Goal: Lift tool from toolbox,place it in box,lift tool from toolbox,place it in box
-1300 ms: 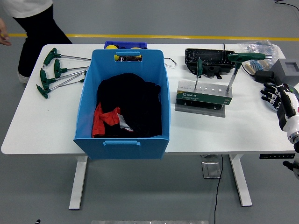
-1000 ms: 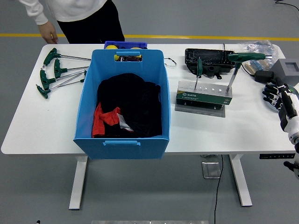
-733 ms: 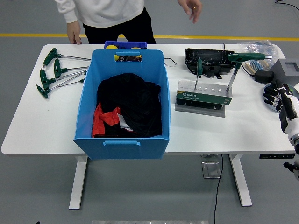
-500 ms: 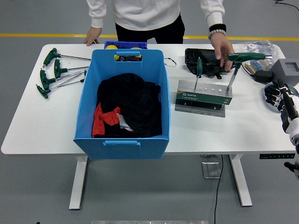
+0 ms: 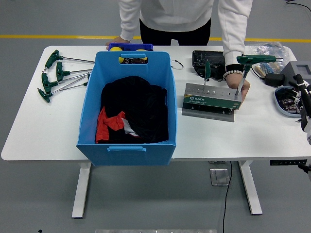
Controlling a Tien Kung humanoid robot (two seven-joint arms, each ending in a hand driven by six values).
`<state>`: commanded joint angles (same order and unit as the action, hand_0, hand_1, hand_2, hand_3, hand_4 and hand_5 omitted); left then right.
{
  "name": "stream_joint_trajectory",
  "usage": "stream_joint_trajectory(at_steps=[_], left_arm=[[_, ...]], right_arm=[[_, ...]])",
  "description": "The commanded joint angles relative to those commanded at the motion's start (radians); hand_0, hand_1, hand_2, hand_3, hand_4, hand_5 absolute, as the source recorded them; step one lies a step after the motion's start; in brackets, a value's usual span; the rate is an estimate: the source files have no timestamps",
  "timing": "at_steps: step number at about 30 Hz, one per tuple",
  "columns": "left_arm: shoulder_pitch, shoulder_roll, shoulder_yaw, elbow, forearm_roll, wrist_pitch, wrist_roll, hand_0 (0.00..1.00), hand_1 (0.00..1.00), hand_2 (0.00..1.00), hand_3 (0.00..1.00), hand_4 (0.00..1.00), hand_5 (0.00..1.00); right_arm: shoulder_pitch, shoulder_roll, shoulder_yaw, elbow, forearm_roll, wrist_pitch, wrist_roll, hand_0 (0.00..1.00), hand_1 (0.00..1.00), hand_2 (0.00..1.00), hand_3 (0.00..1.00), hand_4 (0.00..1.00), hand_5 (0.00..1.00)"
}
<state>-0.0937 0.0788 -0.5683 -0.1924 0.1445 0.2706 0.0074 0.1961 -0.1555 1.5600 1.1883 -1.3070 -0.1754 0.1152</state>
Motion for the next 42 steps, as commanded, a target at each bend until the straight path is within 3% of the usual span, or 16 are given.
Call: stream_joint_trajectory(at_steps=[3,4,9,10,12,18,25,27,28,33,34,39,40,42], left_arm=[[0.0,0.0,0.001,0.0,-0.001,0.0,0.0,0.668,0.68,0.722,0.748,0.912,0.838],[0.0,-0.001,-0.001,0.0,0.0,0.0,0.001,0.668,0.68,0.722,0.748,0.912,0.838],[0.0,-0.001,0.012,0.0,-0.015,-0.001,-0.002,0.668,0.68,0.722,0.748,0.912,0.838],[0.0,-0.001,0.012,0.0,-0.017,0.0,-0.002,0.668,0.68,0.724,0.748,0.911,0.837],[0.001,-0.001,0.014,0.0,-0.019,0.0,-0.002,0.668,0.68,0.724,0.748,0.911,0.837],[0.002,-0.001,0.018,-0.001,-0.019,0.001,-0.002,0.668,0.68,0.721,0.748,0.911,0.837],[0.0,-0.001,0.023,-0.003,-0.021,0.007,0.0,0.668,0.676,0.72,0.747,0.912,0.836],[-0.001,-0.001,0.025,-0.003,-0.024,0.009,0.0,0.668,0.676,0.72,0.747,0.912,0.836],[-0.002,-0.001,0.027,-0.003,-0.025,0.011,-0.001,0.668,0.675,0.721,0.745,0.911,0.834],[-0.009,0.001,0.029,-0.005,-0.025,0.016,0.0,0.668,0.675,0.721,0.745,0.911,0.834],[-0.01,0.002,0.03,-0.006,-0.025,0.018,0.0,0.669,0.67,0.72,0.742,0.912,0.831],[-0.022,0.003,0.018,-0.008,-0.003,0.028,0.004,0.669,0.67,0.72,0.742,0.912,0.831],[-0.024,0.004,0.017,-0.009,-0.001,0.03,0.004,0.671,0.665,0.713,0.74,0.914,0.834],[-0.026,0.005,0.016,-0.009,0.002,0.032,0.004,0.671,0.665,0.713,0.74,0.914,0.834]], right_arm=[[0.033,-0.038,-0.028,-0.003,-0.102,-0.063,0.043,0.832,0.805,0.868,0.898,0.998,0.868],[0.048,-0.058,-0.041,-0.007,-0.148,-0.084,0.058,0.928,0.907,0.955,0.998,0.998,0.676],[0.123,-0.159,-0.114,-0.026,-0.34,-0.165,0.092,0.928,0.907,0.955,0.998,0.998,0.676],[0.137,-0.176,-0.129,-0.029,-0.386,-0.178,0.094,0.998,0.949,0.987,0.998,0.998,0.58],[0.185,-0.22,-0.18,-0.039,-0.477,-0.212,0.1,0.998,0.949,0.987,0.998,0.998,0.58],[0.306,-0.28,-0.326,-0.078,-0.719,-0.226,0.116,0.998,0.958,0.975,0.998,0.998,0.56],[0.469,-0.279,-0.532,-0.205,-0.725,-0.164,0.117,0.998,0.937,0.926,0.983,0.998,0.564],[0.514,-0.272,-0.585,-0.252,-0.707,-0.145,0.119,0.998,0.937,0.926,0.983,0.998,0.564],[0.54,-0.266,-0.616,-0.283,-0.698,-0.137,0.121,0.963,0.868,0.851,0.916,0.998,0.579],[0.649,-0.233,-0.736,-0.43,-0.628,-0.108,0.139,0.963,0.868,0.851,0.916,0.998,0.579],[0.668,-0.225,-0.755,-0.46,-0.616,-0.106,0.144,0.805,0.719,0.711,0.821,0.998,0.614],[0.747,-0.185,-0.824,-0.624,-0.569,-0.074,0.166,0.805,0.719,0.711,0.821,0.998,0.614],[0.758,-0.179,-0.834,-0.647,-0.563,-0.063,0.168,0.723,0.626,0.628,0.757,0.998,0.621],[0.774,-0.17,-0.85,-0.687,-0.554,-0.046,0.169,0.723,0.626,0.628,0.757,0.998,0.621]])
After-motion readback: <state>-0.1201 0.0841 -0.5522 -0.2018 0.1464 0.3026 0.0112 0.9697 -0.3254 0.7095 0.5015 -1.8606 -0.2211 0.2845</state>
